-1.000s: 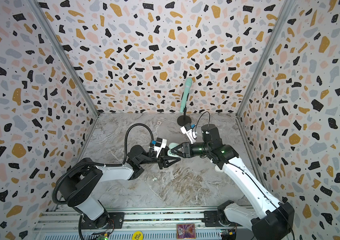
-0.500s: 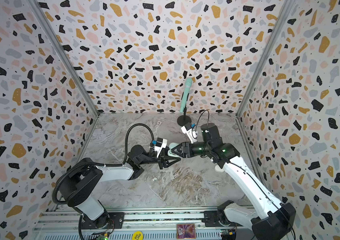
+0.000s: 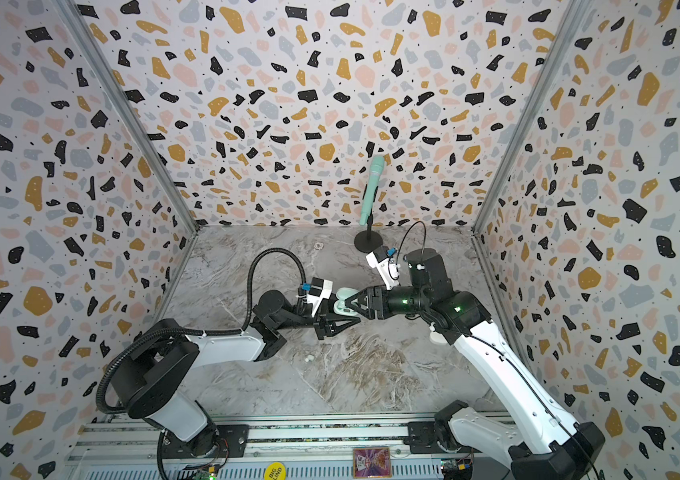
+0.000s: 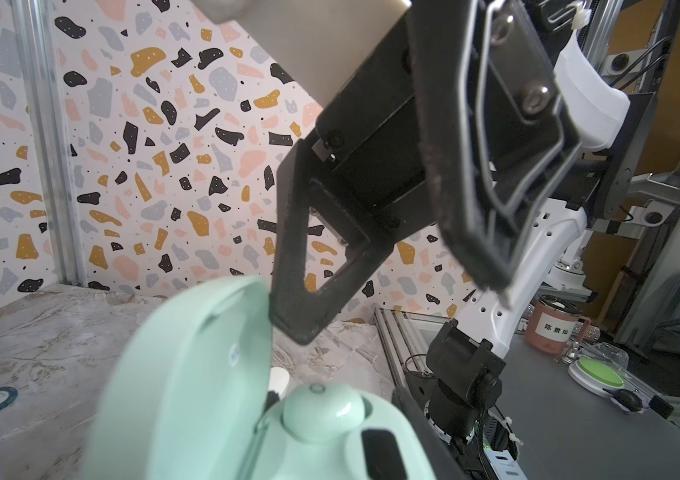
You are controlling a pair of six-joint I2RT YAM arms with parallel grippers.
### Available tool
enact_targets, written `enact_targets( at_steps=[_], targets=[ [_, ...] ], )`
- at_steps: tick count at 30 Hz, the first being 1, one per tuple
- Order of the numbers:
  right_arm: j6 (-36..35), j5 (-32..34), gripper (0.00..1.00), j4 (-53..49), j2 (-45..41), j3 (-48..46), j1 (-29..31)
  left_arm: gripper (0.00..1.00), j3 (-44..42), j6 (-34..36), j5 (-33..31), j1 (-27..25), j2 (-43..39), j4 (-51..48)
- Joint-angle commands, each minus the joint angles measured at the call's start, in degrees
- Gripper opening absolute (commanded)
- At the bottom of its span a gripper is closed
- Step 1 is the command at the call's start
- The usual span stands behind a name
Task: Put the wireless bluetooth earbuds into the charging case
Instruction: 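Open the right gripper and move it down to the second mint-green earbud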
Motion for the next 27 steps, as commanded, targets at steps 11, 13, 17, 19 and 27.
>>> enact_targets(
  at_steps=[11, 13, 17, 19, 27],
  targets=[
    [0.0, 11.0, 0.59, 3.6, -4.7, -12.3, 13.7, 0.32, -8.0, 6.7, -4.8, 10.8, -12.3, -7.4],
    [-0.7, 15.0, 0.59, 6.0, -3.0, -15.4, 15.9, 0.32, -9.3, 6.3, -4.8, 12.8, -13.9, -7.7],
    [-1.7, 22.4, 0.6, 11.8, 2.7, -19.5, 19.6, 0.32, -10.8, 6.2, -5.9, 16.4, -16.3, -9.3],
    [-2.0, 25.3, 0.6, 15.5, 6.7, -20.6, 21.6, 0.32, -11.0, 6.2, -6.3, 18.1, -17.4, -10.3],
    [-4.6, 32.6, 0.59, 21.2, 24.9, -16.2, 25.8, 0.32, -10.9, 7.9, -8.0, 23.4, -21.5, -15.9]
  ],
)
